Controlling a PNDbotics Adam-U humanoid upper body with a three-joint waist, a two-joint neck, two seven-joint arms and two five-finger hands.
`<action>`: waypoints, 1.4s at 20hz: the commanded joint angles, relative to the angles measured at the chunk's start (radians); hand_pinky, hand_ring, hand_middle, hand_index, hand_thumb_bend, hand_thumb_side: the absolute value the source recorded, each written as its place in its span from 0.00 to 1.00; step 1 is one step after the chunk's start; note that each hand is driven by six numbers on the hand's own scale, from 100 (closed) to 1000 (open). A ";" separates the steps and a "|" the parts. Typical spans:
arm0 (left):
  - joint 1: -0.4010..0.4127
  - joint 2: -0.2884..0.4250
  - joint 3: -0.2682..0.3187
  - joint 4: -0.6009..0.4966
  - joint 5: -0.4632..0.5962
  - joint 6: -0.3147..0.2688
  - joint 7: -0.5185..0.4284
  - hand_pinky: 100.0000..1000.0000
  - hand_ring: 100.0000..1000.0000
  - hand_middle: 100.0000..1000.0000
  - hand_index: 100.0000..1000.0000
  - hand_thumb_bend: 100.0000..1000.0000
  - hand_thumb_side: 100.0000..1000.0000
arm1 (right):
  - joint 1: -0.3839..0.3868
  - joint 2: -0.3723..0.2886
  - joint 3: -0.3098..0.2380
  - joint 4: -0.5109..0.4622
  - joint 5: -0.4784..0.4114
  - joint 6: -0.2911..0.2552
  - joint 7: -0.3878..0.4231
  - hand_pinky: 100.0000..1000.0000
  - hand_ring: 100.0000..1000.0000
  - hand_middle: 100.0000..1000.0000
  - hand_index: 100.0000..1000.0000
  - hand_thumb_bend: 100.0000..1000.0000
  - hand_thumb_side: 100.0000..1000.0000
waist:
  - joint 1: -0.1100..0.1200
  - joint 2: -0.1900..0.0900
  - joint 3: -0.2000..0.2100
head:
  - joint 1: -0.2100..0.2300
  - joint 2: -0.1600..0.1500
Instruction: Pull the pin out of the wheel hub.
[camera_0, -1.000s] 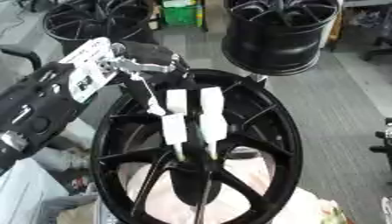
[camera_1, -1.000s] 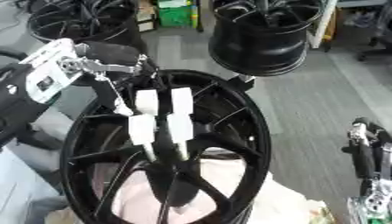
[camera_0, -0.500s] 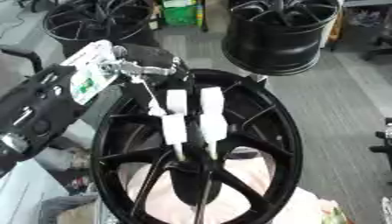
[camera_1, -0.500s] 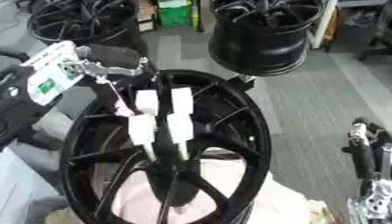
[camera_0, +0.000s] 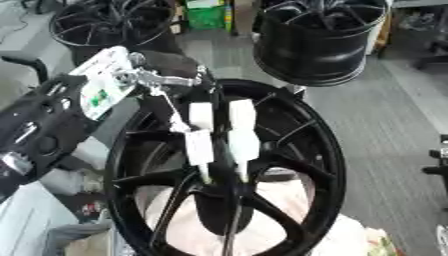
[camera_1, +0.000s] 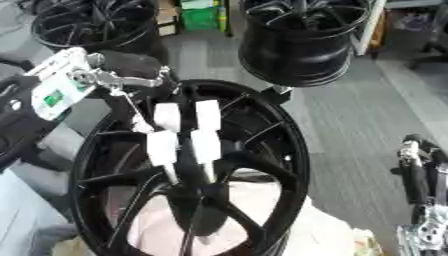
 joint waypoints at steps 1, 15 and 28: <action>-0.018 0.016 -0.001 -0.014 0.009 -0.349 -0.349 0.57 0.42 0.48 0.67 0.24 0.20 | -0.012 -0.020 -0.003 -0.007 0.001 -0.001 0.000 0.43 0.65 0.73 0.70 0.00 0.70 | -0.003 -0.009 -0.001 | 0.001 -0.003; -0.029 0.033 0.030 -0.033 0.103 -0.349 -0.349 0.42 0.25 0.37 0.55 0.00 0.08 | -0.011 -0.021 -0.005 -0.007 0.001 0.000 -0.001 0.43 0.65 0.73 0.70 0.00 0.70 | -0.005 -0.010 0.003 | 0.001 -0.003; -0.067 0.101 0.090 -0.081 0.155 -0.349 -0.349 0.41 0.24 0.36 0.55 0.07 0.07 | -0.008 -0.024 -0.006 -0.005 0.001 0.001 -0.002 0.43 0.65 0.73 0.70 0.00 0.69 | -0.004 -0.014 0.010 | 0.001 -0.003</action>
